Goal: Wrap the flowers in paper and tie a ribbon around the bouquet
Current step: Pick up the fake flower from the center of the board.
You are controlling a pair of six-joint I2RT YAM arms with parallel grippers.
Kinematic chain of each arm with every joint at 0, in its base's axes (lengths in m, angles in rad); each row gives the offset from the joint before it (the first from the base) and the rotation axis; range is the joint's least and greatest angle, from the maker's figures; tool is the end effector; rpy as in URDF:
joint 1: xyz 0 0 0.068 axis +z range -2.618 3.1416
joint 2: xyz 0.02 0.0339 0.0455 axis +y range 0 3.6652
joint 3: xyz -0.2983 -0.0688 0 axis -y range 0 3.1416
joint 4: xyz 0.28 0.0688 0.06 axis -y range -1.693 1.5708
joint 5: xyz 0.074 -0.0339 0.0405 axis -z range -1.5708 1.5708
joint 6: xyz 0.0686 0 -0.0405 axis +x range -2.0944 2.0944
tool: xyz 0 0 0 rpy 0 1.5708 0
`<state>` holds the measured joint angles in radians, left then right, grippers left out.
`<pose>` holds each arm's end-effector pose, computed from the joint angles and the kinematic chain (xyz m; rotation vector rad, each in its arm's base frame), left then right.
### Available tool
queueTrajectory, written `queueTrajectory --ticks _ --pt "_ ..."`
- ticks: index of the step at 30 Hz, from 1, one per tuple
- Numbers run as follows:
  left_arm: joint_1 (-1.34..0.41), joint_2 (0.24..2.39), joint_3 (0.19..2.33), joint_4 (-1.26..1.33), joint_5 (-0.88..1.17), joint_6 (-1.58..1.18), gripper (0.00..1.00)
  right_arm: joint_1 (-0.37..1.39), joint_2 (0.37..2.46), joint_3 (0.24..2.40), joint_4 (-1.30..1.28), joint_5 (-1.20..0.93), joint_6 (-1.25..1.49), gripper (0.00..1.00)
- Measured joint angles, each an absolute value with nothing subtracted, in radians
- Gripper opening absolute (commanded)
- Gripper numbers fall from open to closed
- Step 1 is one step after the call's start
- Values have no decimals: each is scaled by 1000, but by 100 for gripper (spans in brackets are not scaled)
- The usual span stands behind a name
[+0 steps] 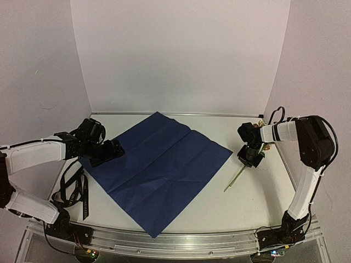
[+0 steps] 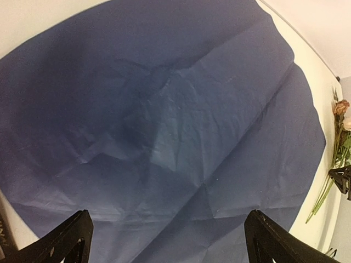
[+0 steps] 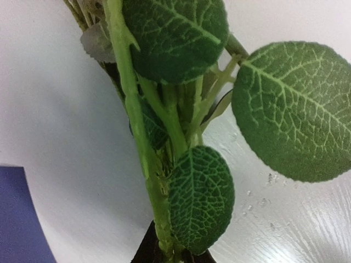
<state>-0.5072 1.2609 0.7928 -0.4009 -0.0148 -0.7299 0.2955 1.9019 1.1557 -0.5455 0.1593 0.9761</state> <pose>0.2610 -0.1439 0.2159 -0.2860 2.4963 -0.5182 0.3881 0.1068 0.1133 0.9720 2.6504 0.0542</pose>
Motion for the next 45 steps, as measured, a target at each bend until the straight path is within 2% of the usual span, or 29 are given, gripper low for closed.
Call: queueTrajectory --ticks 11,22,32,45 --pt "-716 1590 974 -287 -17 -711 100 232 1765 1056 -601 48 816 0" --pt "-822 1911 1243 -256 -193 -607 100 229 1607 1038 -685 -14 739 0" --pt "-891 2096 1373 -298 -312 -553 100 229 1545 1044 -748 -39 709 0" --pt "-965 2153 1433 -315 -336 -583 100 229 1534 1054 -766 -41 695 0"
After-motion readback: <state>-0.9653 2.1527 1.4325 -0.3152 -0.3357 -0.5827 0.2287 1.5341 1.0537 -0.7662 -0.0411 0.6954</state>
